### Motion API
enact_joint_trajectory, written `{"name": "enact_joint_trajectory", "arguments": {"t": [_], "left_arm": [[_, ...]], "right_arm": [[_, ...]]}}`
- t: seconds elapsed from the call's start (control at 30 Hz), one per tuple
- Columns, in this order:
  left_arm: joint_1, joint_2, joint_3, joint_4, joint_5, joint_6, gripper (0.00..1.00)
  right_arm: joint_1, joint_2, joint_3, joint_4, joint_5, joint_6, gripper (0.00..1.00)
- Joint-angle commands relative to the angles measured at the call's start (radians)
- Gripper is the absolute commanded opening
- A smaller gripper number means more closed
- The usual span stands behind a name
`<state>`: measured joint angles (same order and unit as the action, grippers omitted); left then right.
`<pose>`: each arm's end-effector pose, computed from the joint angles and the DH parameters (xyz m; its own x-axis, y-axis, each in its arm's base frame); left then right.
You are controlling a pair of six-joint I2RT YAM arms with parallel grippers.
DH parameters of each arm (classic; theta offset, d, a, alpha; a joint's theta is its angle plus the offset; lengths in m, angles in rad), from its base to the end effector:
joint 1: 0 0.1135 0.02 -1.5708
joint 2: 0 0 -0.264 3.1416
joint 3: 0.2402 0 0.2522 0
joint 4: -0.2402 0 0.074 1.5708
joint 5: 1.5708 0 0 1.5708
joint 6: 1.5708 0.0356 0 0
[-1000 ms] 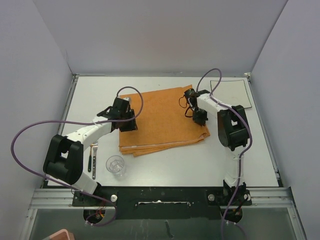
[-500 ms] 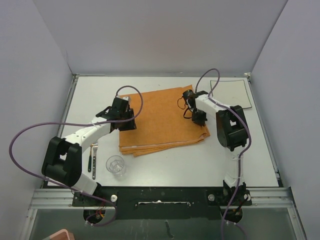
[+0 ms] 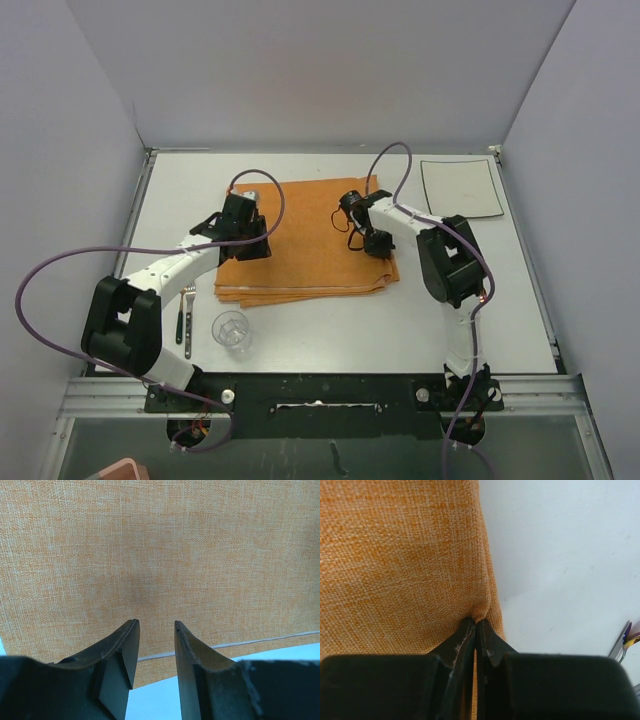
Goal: Set the dinner table for one person
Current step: Adjust the napkin at the center of the board.
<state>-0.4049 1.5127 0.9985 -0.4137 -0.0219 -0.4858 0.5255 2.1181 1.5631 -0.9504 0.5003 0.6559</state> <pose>0.2881 -0.1226 0.2211 -0.8288 -0.1527 -0.5383 -0.0059 0.9644 -0.2644 0.3581 0.1879 0.1558 -0.9360 0.0758 -0.3437 0.1991 0.9193 -0.3395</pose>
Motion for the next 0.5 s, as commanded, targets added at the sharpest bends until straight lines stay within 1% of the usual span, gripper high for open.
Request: {"name": "enact_joint_trajectory", "arguments": {"t": [0.0, 0.23, 0.47], "left_arm": [[-0.002, -0.067, 0.012, 0.027, -0.020, 0.011, 0.33], [-0.002, -0.081, 0.021, 0.019, -0.030, 0.012, 0.33], [0.001, -0.099, 0.028, 0.005, -0.046, 0.024, 0.33]], "right_arm": [[0.012, 0.011, -0.044, 0.022, -0.141, 0.080, 0.00], [-0.045, -0.065, -0.100, -0.072, -0.053, 0.152, 0.00], [-0.084, -0.140, -0.173, -0.104, 0.020, 0.197, 0.00]]}}
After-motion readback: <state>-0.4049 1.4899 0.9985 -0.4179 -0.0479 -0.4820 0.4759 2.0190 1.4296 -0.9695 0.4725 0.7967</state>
